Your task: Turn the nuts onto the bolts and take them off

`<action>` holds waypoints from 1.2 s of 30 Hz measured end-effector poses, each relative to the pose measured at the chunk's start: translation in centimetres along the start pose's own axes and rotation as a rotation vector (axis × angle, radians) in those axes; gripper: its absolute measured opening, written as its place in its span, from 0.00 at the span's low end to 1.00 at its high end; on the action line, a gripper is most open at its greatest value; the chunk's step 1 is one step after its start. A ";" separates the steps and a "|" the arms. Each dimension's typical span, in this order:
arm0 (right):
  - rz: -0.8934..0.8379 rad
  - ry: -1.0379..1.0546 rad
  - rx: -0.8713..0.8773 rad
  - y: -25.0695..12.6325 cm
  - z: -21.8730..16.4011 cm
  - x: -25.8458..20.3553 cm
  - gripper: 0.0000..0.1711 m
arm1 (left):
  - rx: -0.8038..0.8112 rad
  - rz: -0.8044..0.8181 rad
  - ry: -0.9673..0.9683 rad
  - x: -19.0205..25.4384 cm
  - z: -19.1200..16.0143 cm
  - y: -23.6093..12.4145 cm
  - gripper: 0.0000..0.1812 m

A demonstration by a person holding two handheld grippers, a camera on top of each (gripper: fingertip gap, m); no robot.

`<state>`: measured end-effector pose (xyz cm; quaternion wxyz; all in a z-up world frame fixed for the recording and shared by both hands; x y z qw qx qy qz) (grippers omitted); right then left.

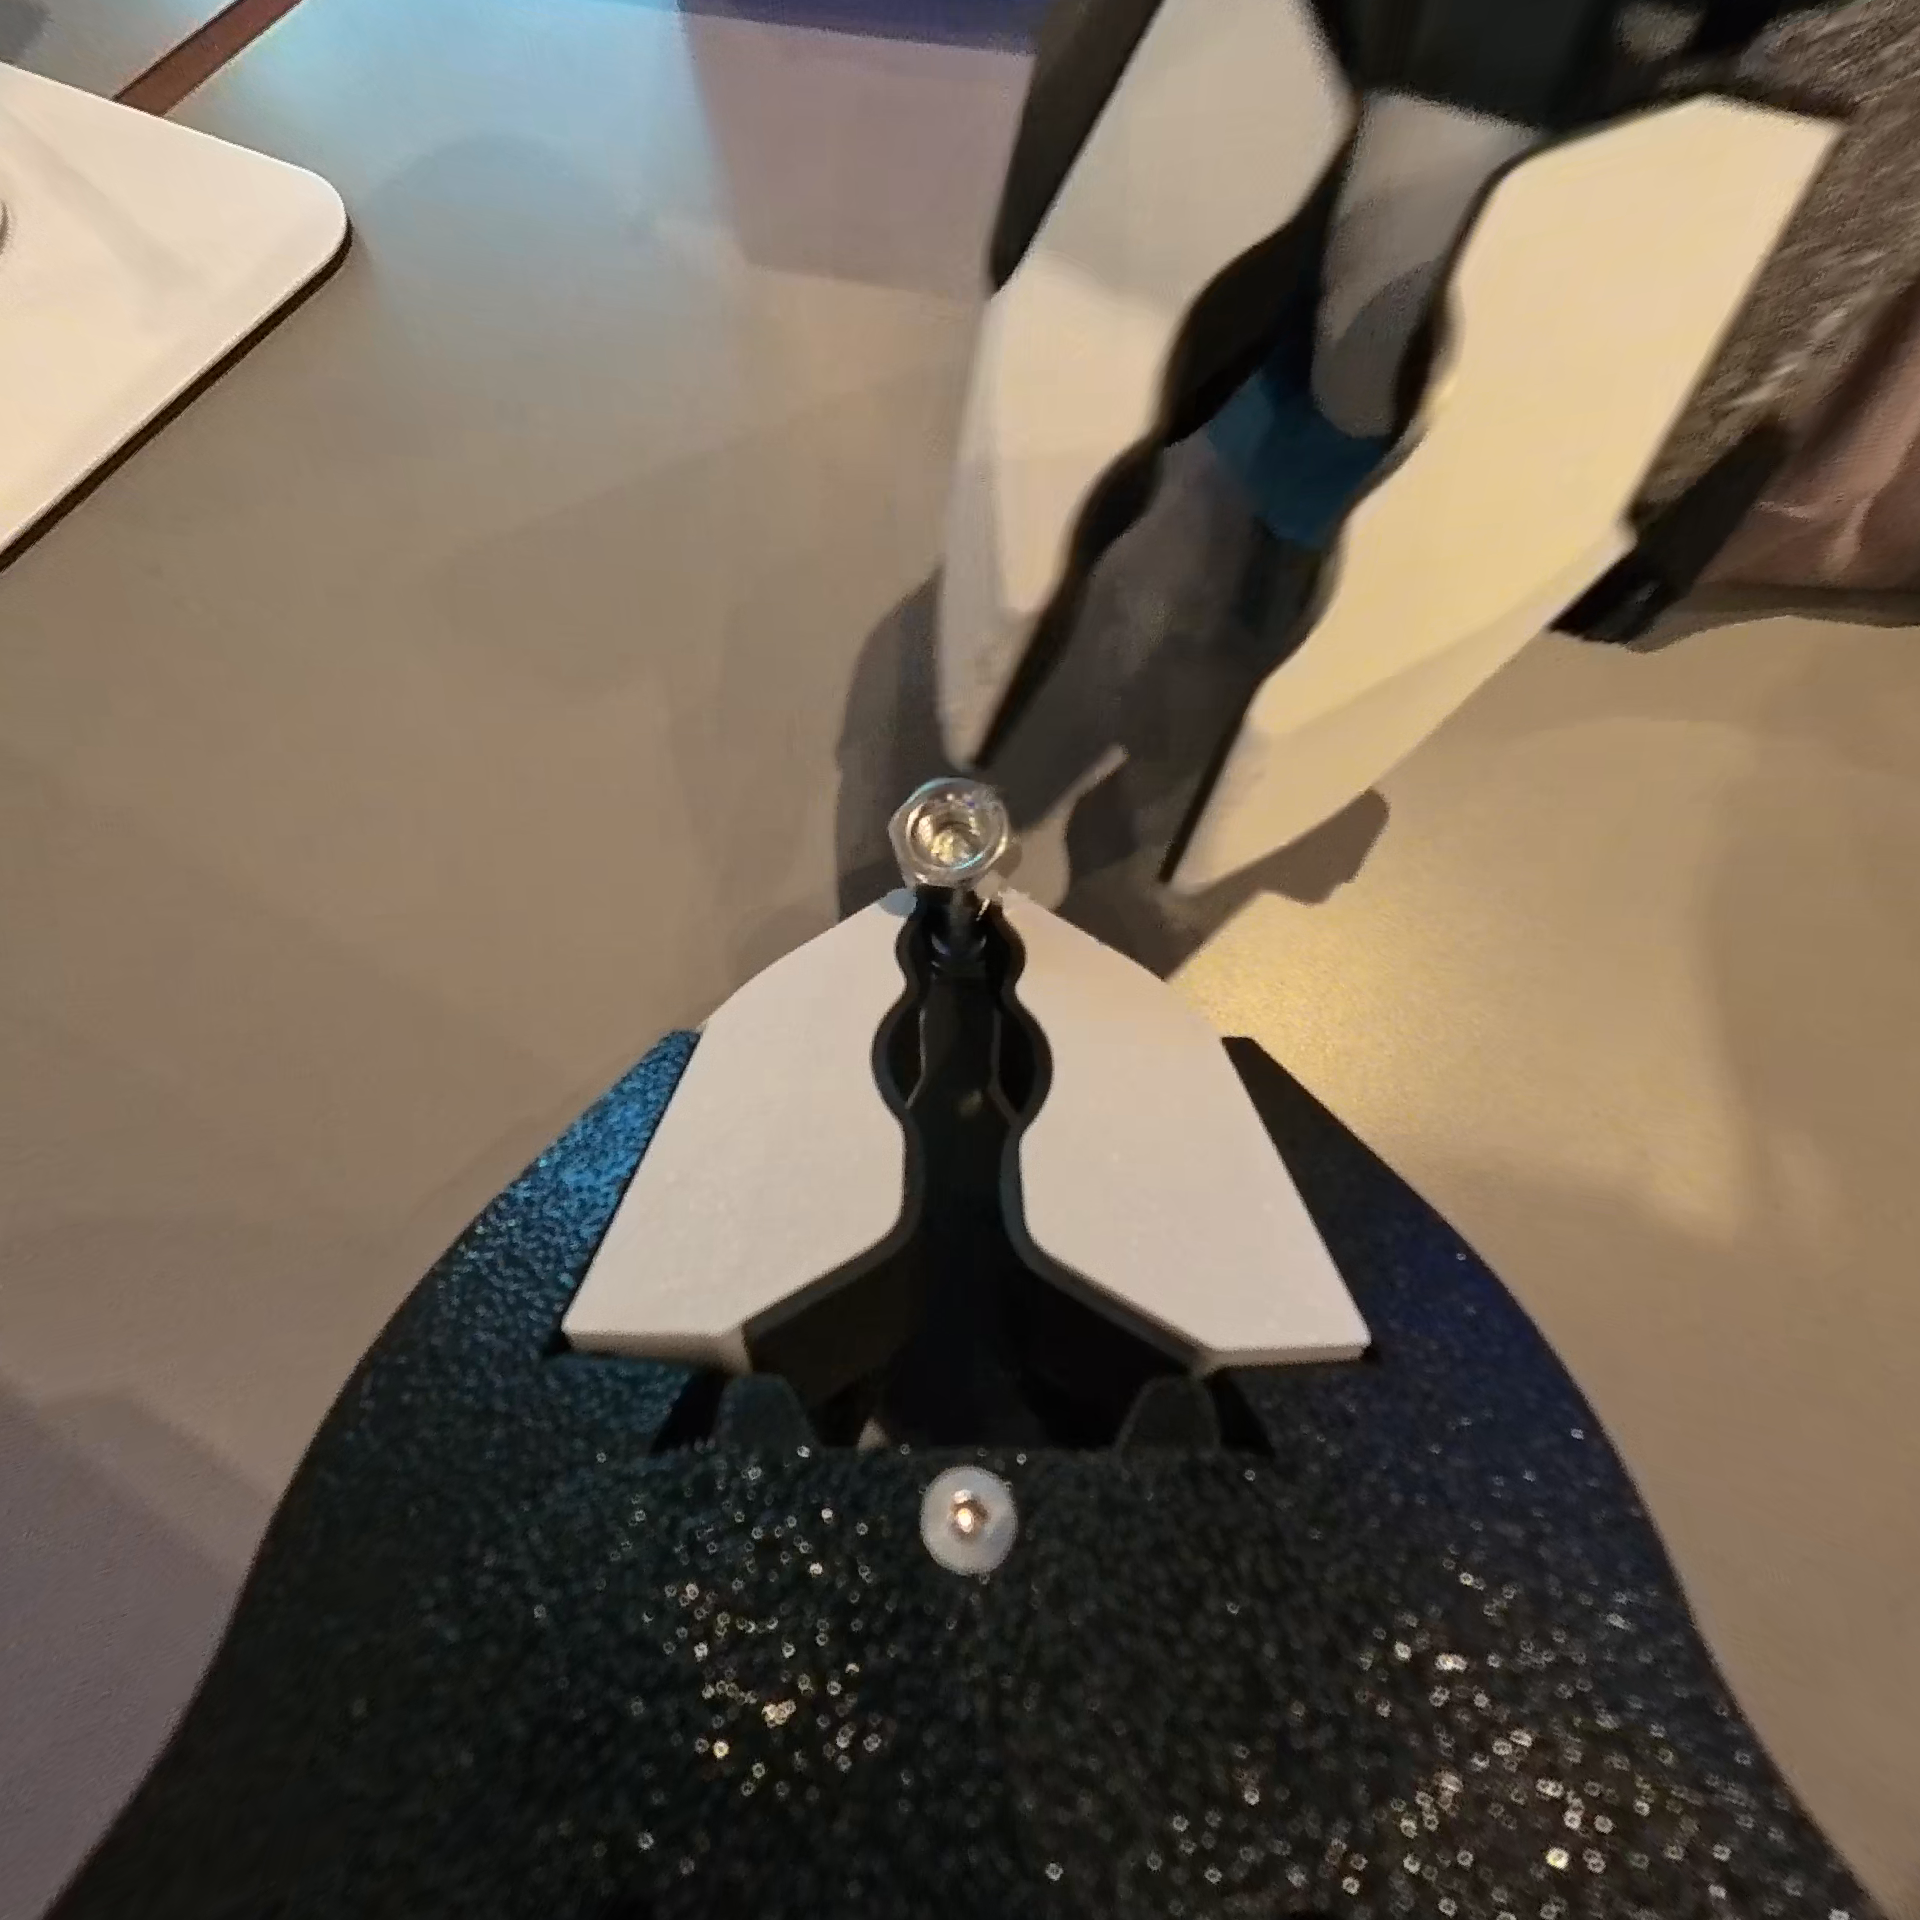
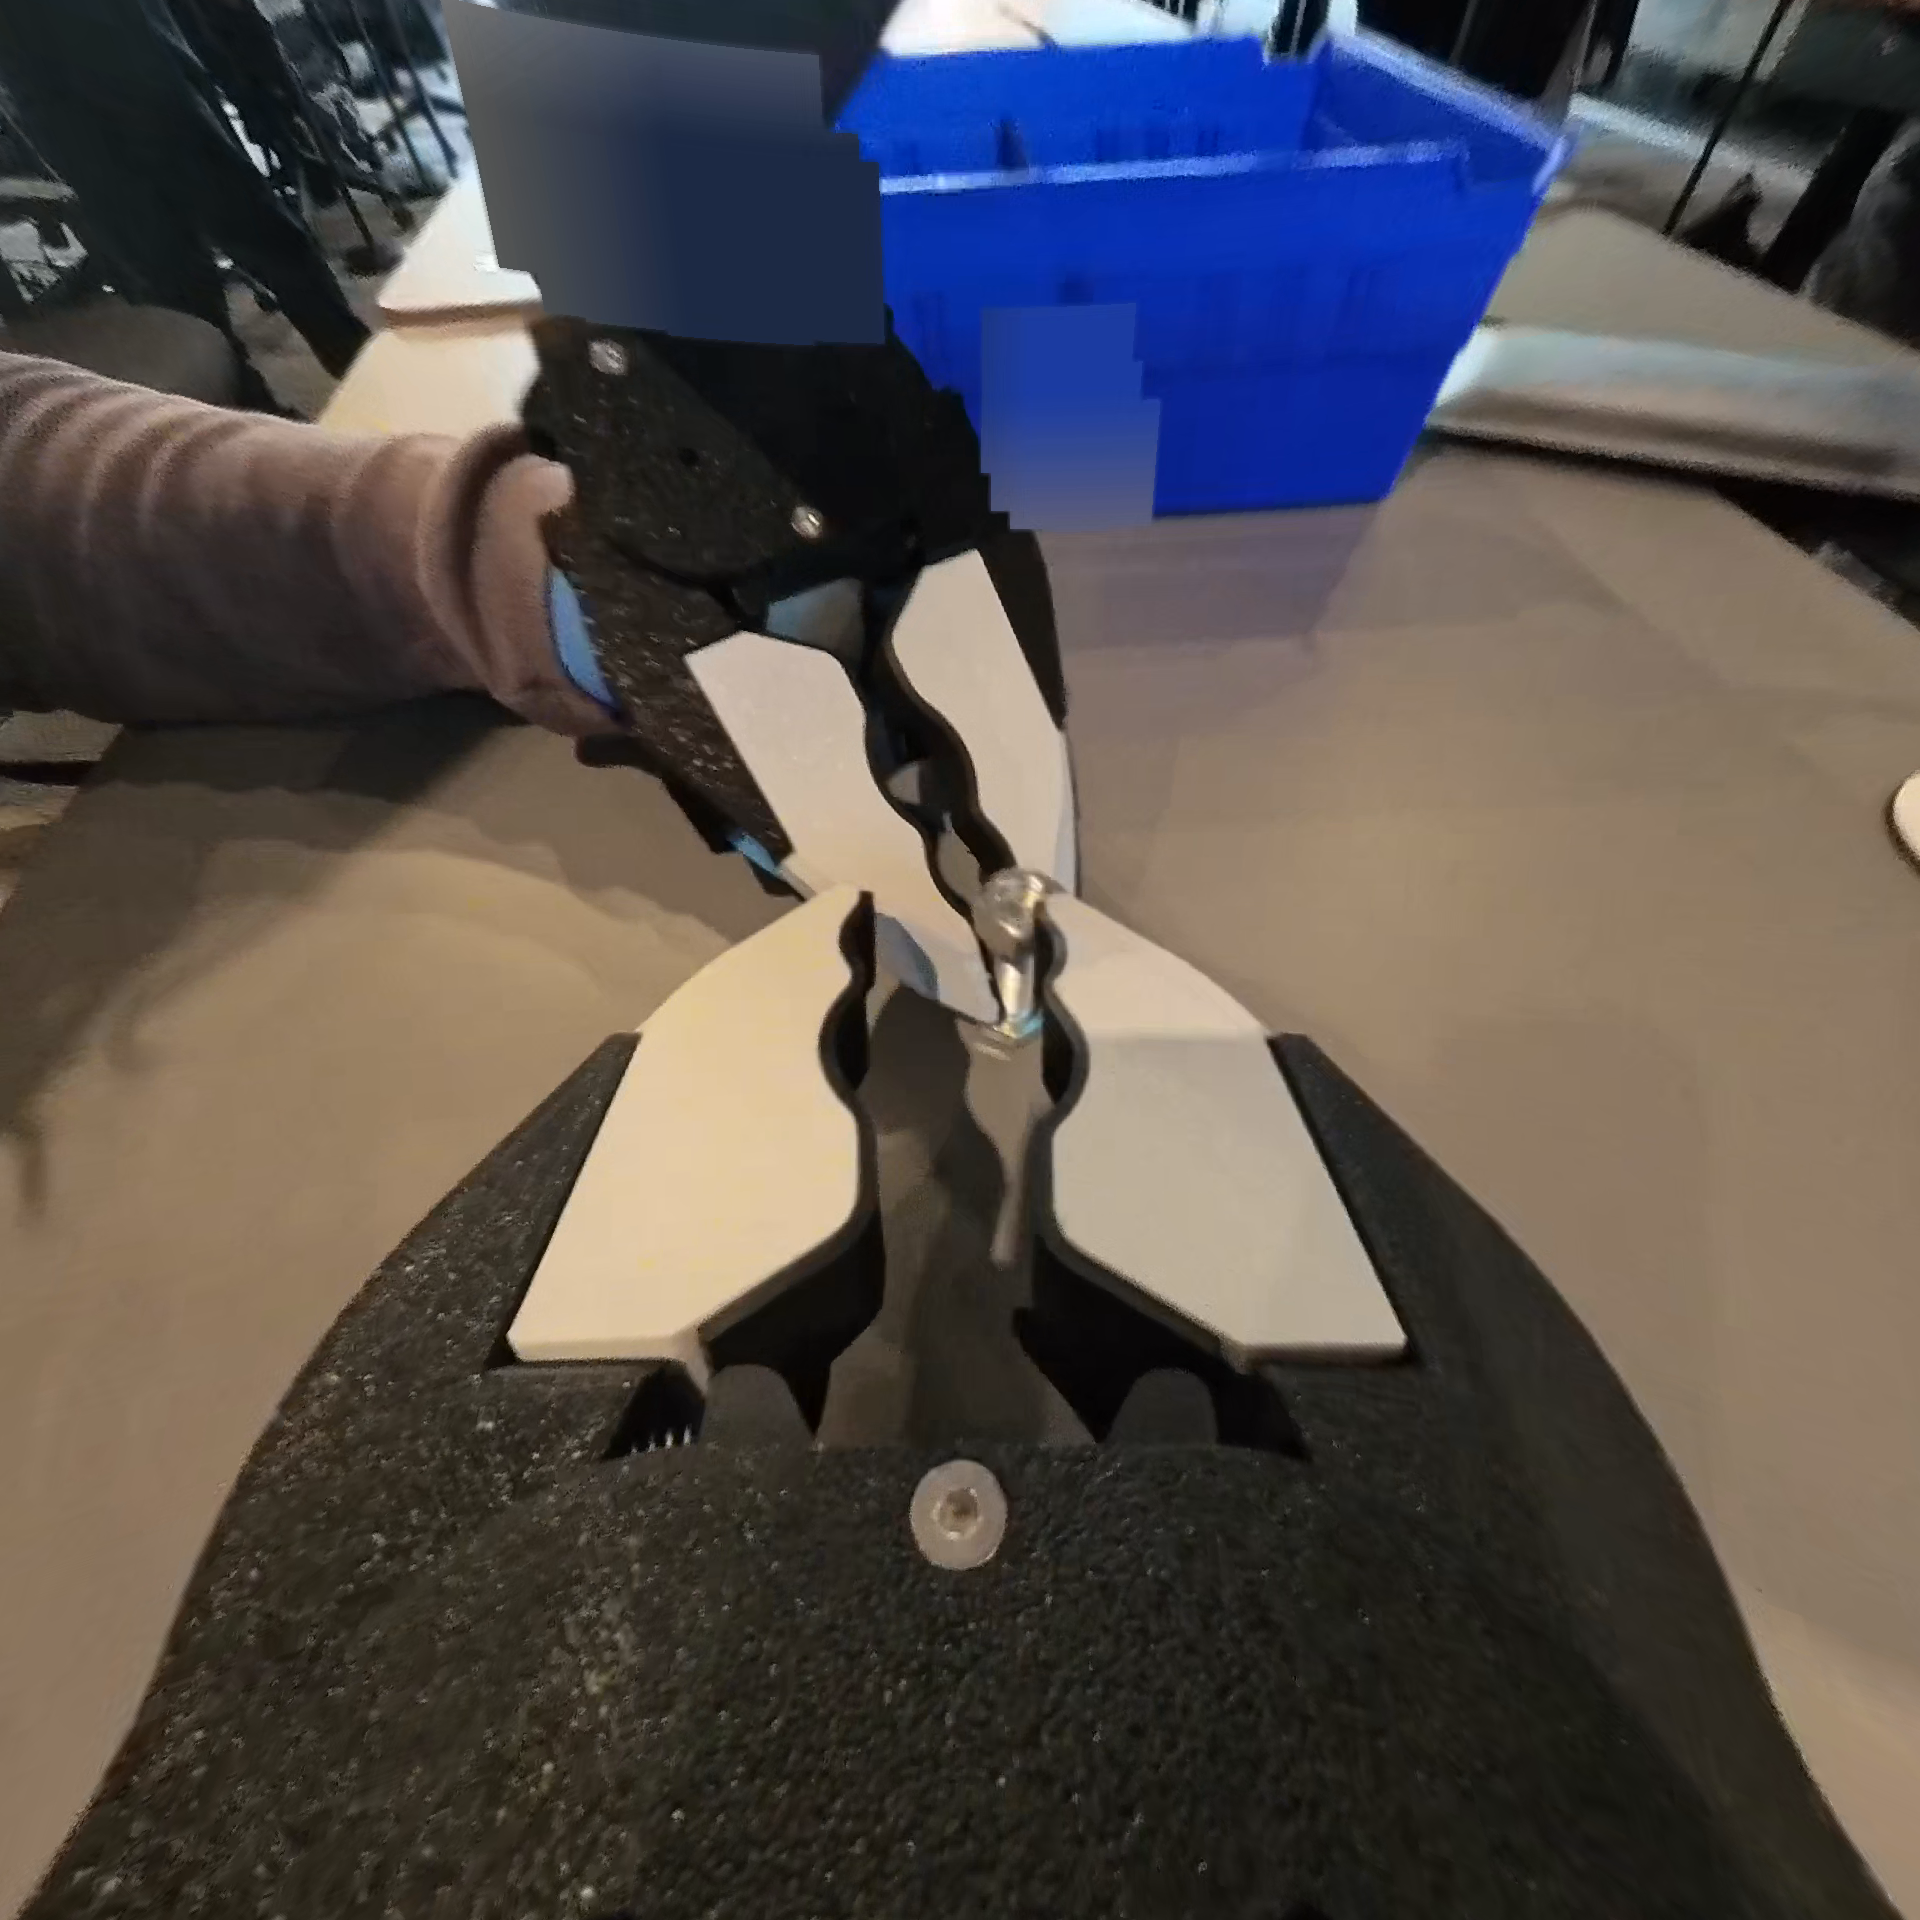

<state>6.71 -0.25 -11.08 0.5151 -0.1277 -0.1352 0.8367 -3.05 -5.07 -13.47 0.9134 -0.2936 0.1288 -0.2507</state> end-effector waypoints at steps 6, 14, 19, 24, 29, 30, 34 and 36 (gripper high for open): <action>-0.110 -0.040 0.036 0.1 0.9 0.0 0.00 | 0.000 0.000 0.000 0.0 0.0 0.0 0.05; -0.166 0.069 -0.003 0.6 1.0 0.9 0.00 | 0.000 0.001 0.000 0.0 0.0 0.0 0.05; -0.136 0.073 -0.062 1.3 0.5 0.7 0.00 | 0.000 0.001 -0.001 0.0 0.0 0.0 0.05; -0.123 0.057 -0.059 1.0 0.4 0.5 0.00 | 0.000 0.001 0.000 0.0 0.0 0.0 0.05; -0.117 0.066 -0.052 0.6 0.2 0.6 0.00 | 0.000 0.000 0.000 0.0 0.0 0.0 0.05; -0.117 0.069 -0.050 0.6 0.2 0.6 0.00 | 0.000 0.000 0.000 0.0 0.0 0.0 0.05; -0.111 0.071 -0.051 0.8 0.1 0.5 0.00 | 0.000 0.000 0.000 0.0 0.0 0.0 0.05; -0.112 0.069 -0.051 0.8 0.1 0.5 0.00 | 0.000 0.000 0.000 0.0 0.0 0.0 0.05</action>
Point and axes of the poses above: each gripper's, where its closed fingertips meet, y out along the fingers, z out of its top, x = y × z across the jaws, the point moved 7 cm from there along -y, back along the fingers, and after that the axes turned 8 degrees about z, right-handed, at the moved point
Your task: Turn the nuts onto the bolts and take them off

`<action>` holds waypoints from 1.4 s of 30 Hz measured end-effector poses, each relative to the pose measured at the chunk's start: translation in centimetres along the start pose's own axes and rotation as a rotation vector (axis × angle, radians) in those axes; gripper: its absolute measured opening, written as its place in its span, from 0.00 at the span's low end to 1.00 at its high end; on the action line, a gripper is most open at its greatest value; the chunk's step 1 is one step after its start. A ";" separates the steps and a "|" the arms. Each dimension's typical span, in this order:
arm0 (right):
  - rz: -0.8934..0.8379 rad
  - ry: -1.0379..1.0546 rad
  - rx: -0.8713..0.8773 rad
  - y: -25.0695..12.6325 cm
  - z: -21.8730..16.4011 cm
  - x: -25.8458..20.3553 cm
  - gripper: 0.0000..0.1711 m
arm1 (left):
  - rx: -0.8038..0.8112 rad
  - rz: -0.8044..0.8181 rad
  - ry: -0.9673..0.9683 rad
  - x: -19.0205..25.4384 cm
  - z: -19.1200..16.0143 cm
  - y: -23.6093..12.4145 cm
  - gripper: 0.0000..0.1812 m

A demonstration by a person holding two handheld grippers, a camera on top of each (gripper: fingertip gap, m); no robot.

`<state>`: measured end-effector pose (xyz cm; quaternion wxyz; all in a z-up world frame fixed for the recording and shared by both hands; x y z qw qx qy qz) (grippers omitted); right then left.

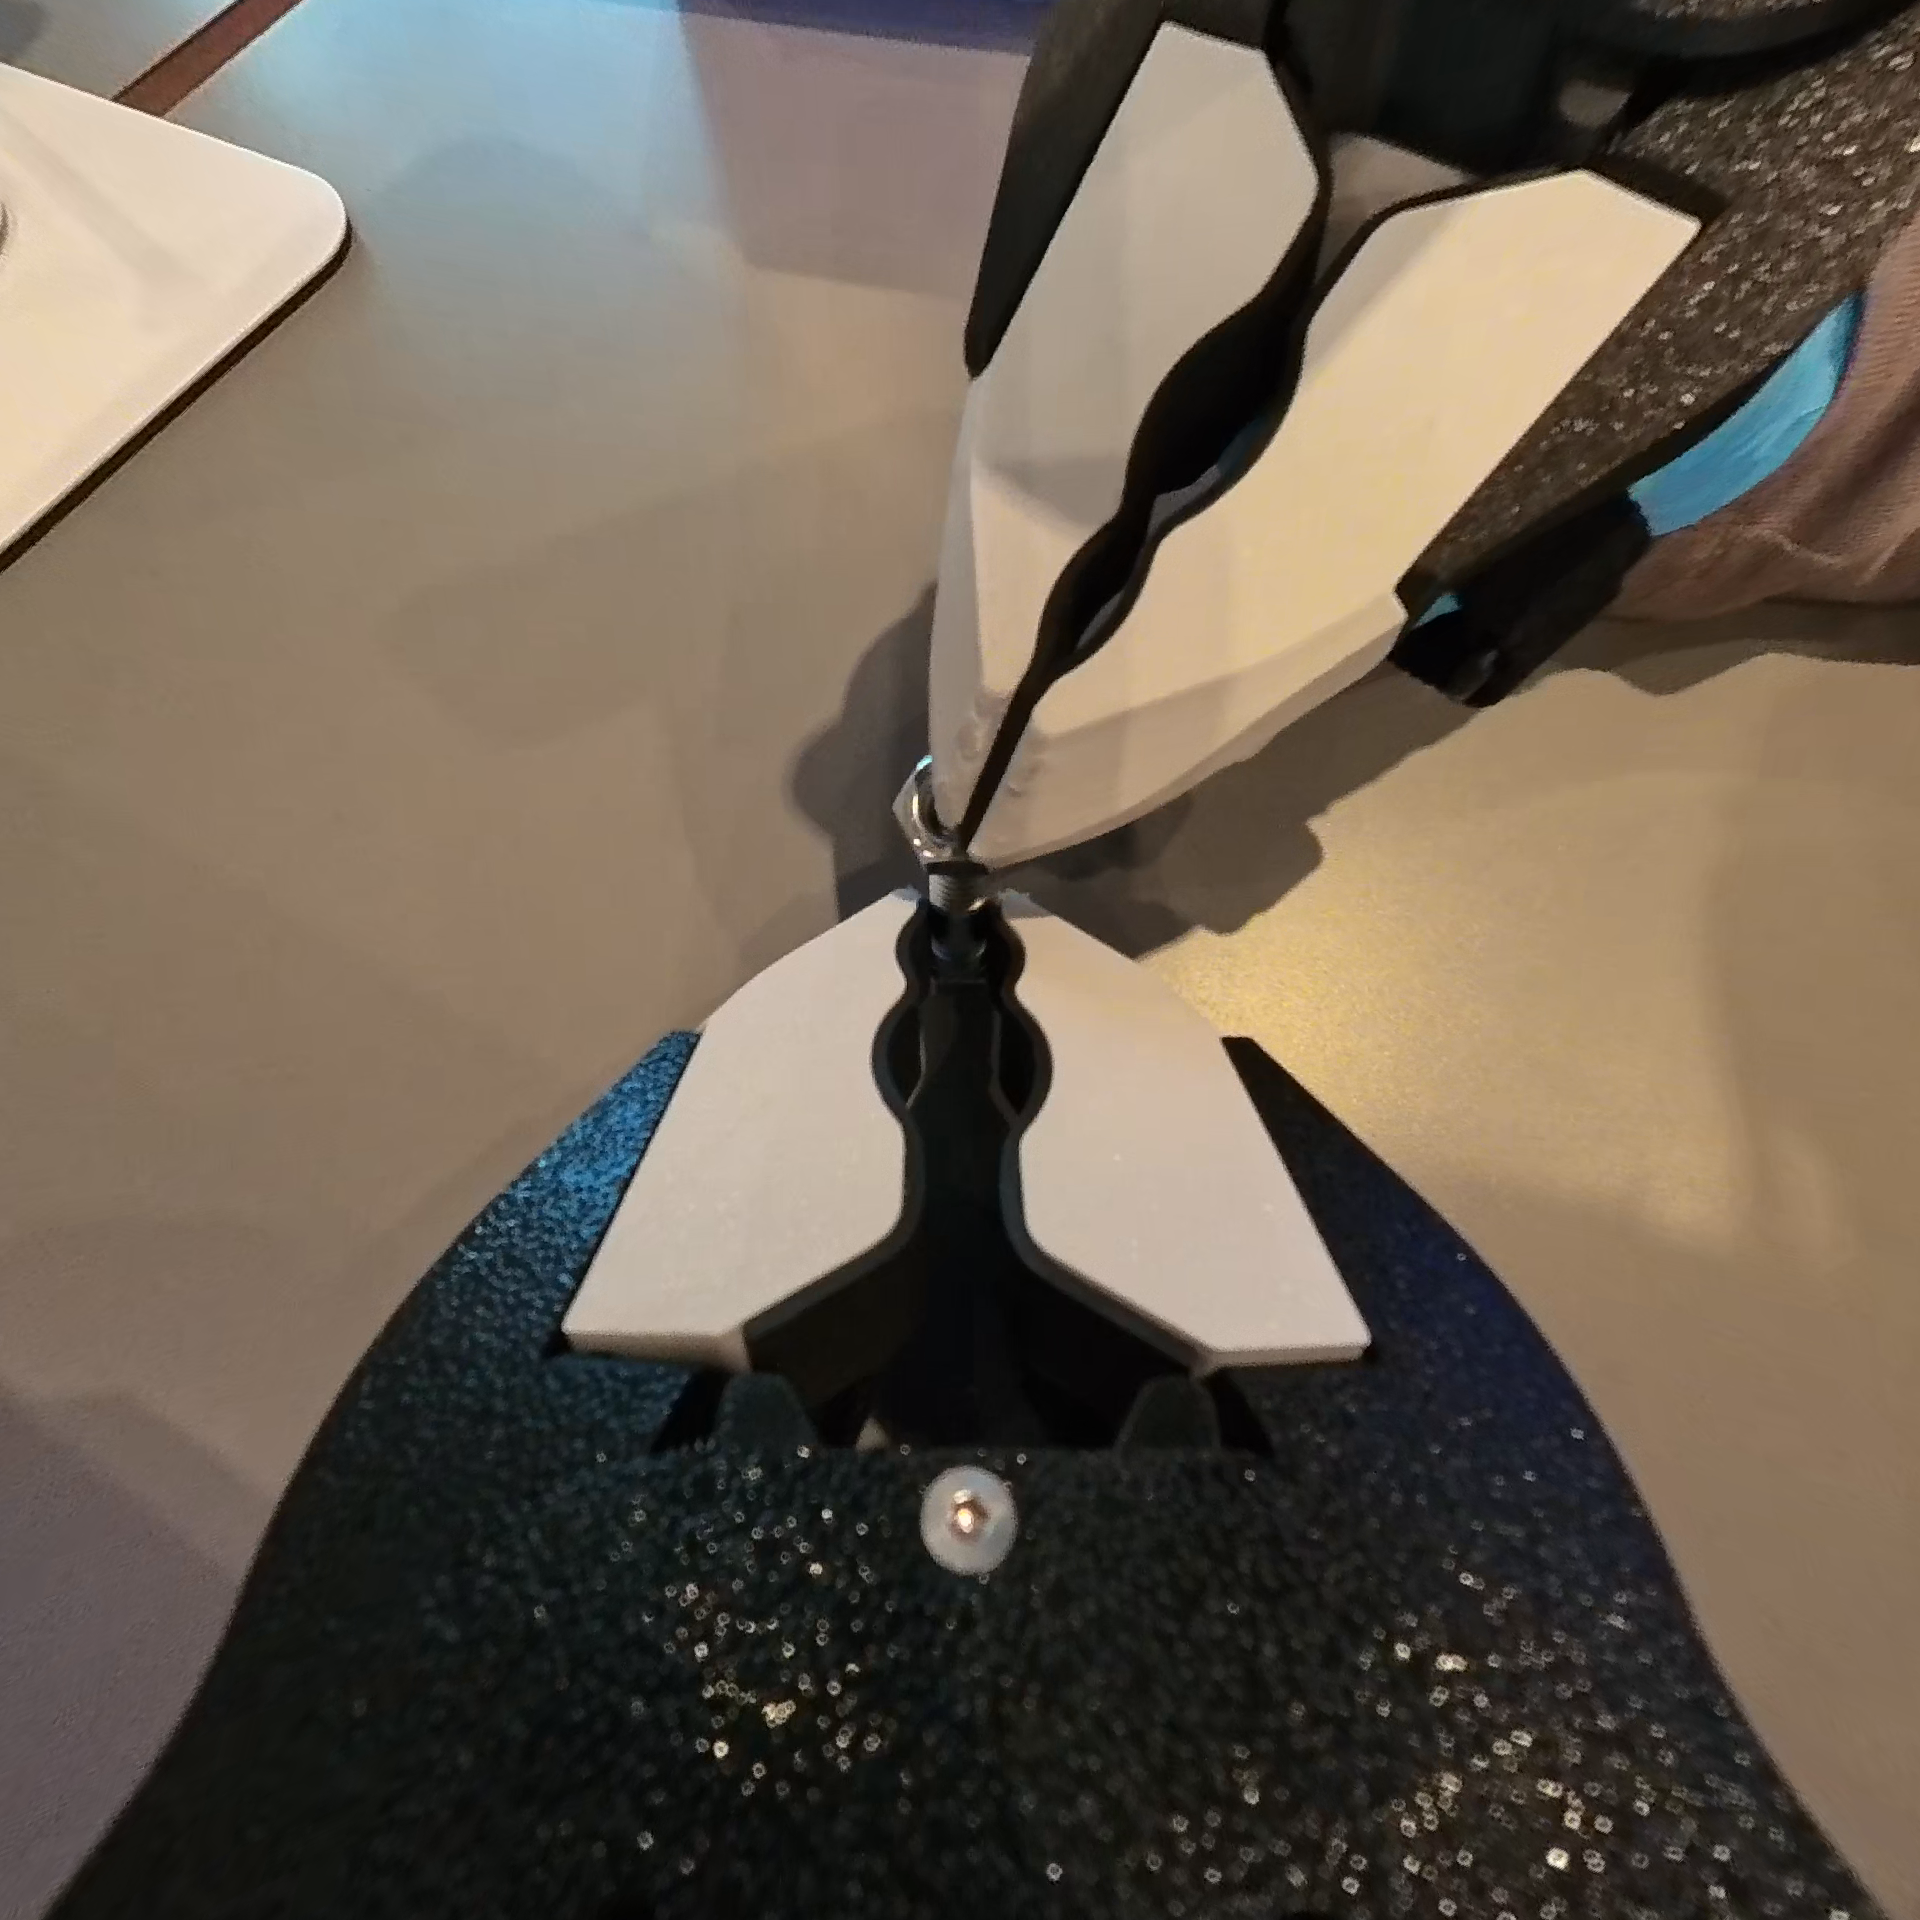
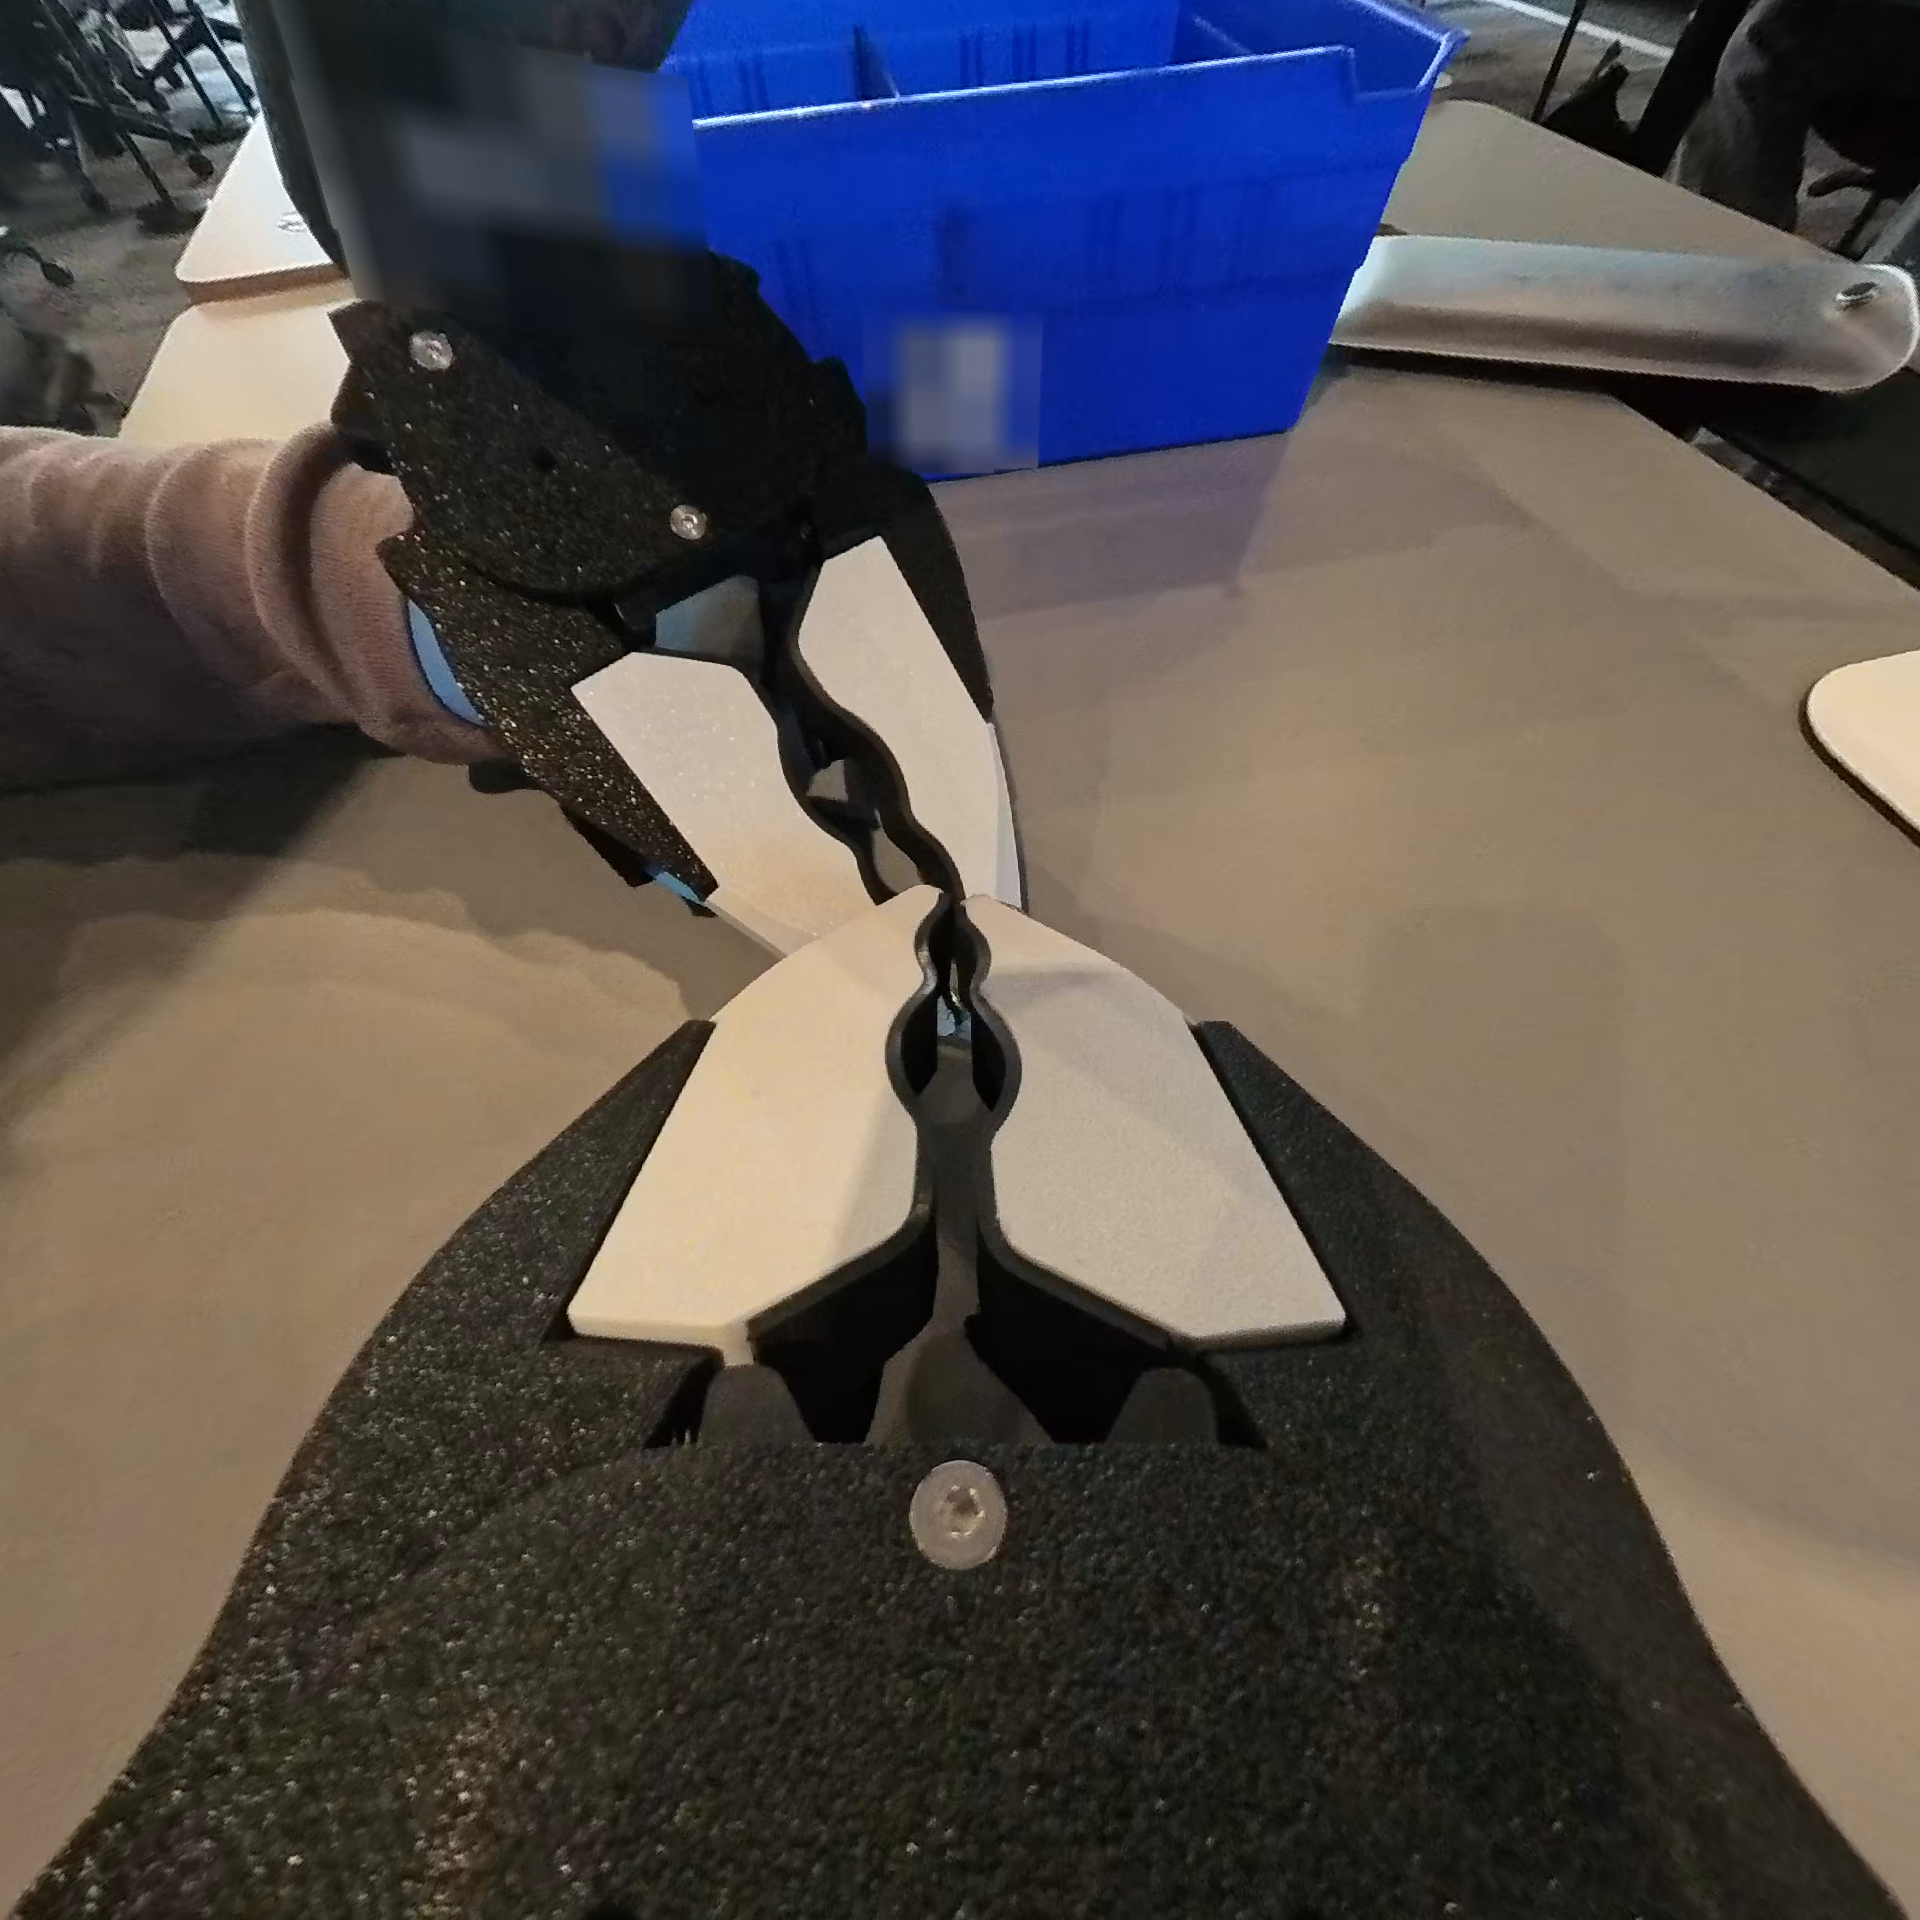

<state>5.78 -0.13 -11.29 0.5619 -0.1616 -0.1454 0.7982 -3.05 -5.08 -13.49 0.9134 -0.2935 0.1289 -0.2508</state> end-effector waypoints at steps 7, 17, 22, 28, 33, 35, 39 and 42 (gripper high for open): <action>-0.022 -0.010 0.054 -0.6 0.2 0.3 0.00 | 0.000 0.000 0.000 0.0 0.0 0.0 0.05; 0.008 0.006 -0.013 -0.3 -0.4 0.7 0.19 | 0.000 0.000 0.001 0.0 0.0 0.0 0.05; -0.015 -0.024 -0.044 0.2 -0.5 0.4 0.10 | 0.001 -0.001 0.002 0.0 0.0 0.0 0.05; 0.012 -0.009 -0.031 0.2 -0.5 0.5 0.10 | 0.002 -0.007 0.006 0.0 0.0 -0.1 0.05; 0.041 -0.001 -0.032 0.2 -0.5 0.4 0.10 | 0.003 -0.018 0.013 0.1 -0.1 -0.2 0.05; 0.043 -0.003 -0.032 0.2 -0.5 0.4 0.10 | 0.003 -0.021 0.015 0.1 -0.2 -0.3 0.05; 0.045 -0.008 -0.032 0.2 -0.5 0.4 0.10 | 0.004 -0.026 0.019 0.1 -0.2 -0.3 0.05; 0.037 -0.031 0.022 -0.1 -0.1 0.2 0.10 | 0.004 -0.032 0.023 0.1 -0.2 -0.3 0.05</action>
Point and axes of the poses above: each gripper's, where its closed fingertips meet, y out along the fingers, z out of its top, x = y × z across the jaws, the point moved 7 cm from there along -y, back along the fingers, and after that the axes turned 8 degrees about z, right-handed, at the moved point
